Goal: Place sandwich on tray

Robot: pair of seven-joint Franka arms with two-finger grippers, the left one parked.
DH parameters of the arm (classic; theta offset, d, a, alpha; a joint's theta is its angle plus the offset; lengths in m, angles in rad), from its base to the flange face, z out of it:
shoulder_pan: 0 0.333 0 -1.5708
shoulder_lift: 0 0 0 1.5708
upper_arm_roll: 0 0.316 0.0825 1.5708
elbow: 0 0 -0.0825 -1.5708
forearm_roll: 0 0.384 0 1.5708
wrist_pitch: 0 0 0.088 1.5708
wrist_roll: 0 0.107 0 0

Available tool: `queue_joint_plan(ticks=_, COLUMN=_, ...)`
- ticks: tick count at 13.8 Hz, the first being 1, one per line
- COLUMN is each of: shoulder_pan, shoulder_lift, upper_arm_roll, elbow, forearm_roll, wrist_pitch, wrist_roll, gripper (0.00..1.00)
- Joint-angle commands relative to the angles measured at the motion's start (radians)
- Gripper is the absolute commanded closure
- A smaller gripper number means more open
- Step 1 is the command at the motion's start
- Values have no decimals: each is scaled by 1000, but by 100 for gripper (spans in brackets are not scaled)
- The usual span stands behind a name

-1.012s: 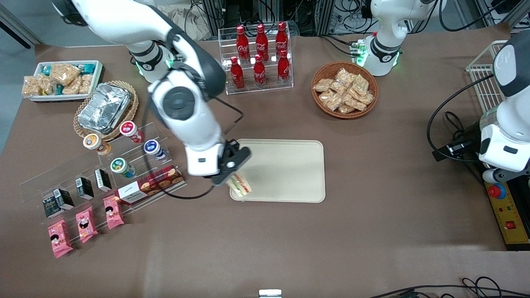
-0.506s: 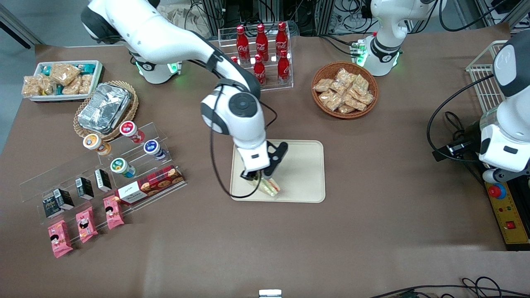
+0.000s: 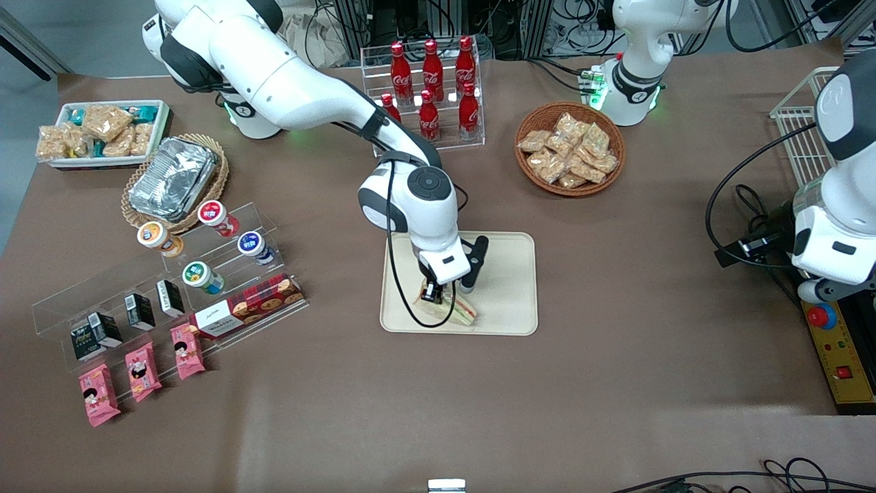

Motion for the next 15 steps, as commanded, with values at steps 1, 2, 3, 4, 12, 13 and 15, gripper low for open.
queue_joint_plan(ticks=1, shoulder_pan=-4, shoulder_lift=20, upper_arm_roll=6, elbow=16, forearm_roll=-52, wrist_pitch=26, wrist_roll=-45, gripper=64)
queue_joint_plan(ticks=2, shoulder_pan=-4, shoulder_lift=24, upper_arm_roll=6, elbow=16, forearm_roll=-52, wrist_pitch=38, wrist_roll=-39, gripper=61)
queue_joint_plan(ticks=3, shoulder_pan=-3, shoulder_lift=31, upper_arm_roll=6, elbow=16, forearm_roll=-43, wrist_pitch=43, wrist_roll=-32, gripper=22)
queue_joint_plan(ticks=4, shoulder_pan=-4, shoulder_lift=37, upper_arm_roll=6, elbow=16, forearm_roll=-41, wrist_pitch=50, wrist_roll=-30, gripper=2)
queue_joint_plan(ticks=12, shoulder_pan=-123, shoulder_lift=-35, upper_arm_roll=10, elbow=17, forearm_roll=293, wrist_pitch=-1, wrist_roll=-38, gripper=2)
queue_joint_plan(ticks=13, shoulder_pan=-159, shoulder_lift=-57, upper_arm_roll=13, elbow=17, forearm_roll=312, wrist_pitch=-32, wrist_roll=-39, gripper=2)
queue_joint_plan(ticks=15, shoulder_pan=-202, shoulder_lift=-117, upper_arm_roll=10, elbow=17, forearm_roll=376, wrist_pitch=-87, wrist_roll=-36, gripper=2)
